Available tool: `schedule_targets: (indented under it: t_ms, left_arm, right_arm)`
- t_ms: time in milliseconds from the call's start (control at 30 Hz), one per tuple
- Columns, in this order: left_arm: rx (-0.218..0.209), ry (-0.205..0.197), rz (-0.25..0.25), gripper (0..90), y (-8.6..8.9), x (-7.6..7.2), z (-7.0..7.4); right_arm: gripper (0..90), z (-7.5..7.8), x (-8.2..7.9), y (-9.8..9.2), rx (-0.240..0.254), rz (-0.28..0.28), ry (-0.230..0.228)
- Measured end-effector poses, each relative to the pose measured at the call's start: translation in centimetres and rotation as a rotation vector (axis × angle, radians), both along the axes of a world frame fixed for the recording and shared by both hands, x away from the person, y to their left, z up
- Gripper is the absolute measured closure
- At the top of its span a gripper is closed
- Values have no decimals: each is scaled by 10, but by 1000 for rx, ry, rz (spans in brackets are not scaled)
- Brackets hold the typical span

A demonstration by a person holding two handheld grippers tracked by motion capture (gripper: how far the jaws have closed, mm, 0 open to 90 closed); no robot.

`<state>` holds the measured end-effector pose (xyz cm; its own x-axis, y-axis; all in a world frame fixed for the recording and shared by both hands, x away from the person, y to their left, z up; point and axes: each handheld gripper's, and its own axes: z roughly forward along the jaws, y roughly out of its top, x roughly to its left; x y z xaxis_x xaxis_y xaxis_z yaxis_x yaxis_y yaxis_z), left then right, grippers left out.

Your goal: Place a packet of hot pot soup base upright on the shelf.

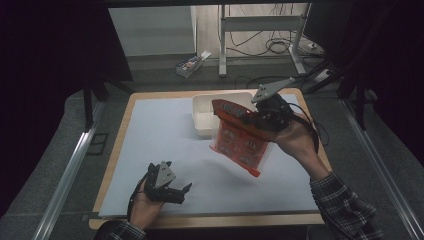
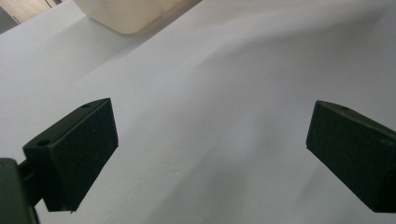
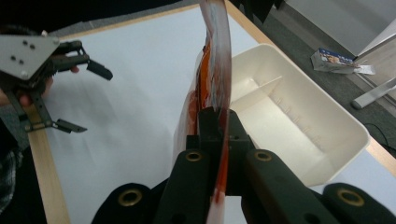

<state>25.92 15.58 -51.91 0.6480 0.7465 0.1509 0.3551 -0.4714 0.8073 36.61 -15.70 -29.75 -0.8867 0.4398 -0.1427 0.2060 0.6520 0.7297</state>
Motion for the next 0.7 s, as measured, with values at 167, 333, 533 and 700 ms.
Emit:
schedule_targets:
  t_ms: [167, 333, 533, 700]
  left_arm:
    - [1, 0, -1, 19, 0, 0, 0]
    - [-1, -2, -2, 19, 0, 0, 0]
    - [-6, -4, -3, 19, 0, -1, 1]
    - [-7, -5, -4, 19, 1, -1, 1]
  right_arm:
    - [890, 10, 9, -1, 16, -8, -17]
    - [890, 19, 21, 1, 22, -33, -35]
    - [890, 30, 40, 2, 43, -65, -28]
    - [890, 34, 52, 5, 52, -78, -30]
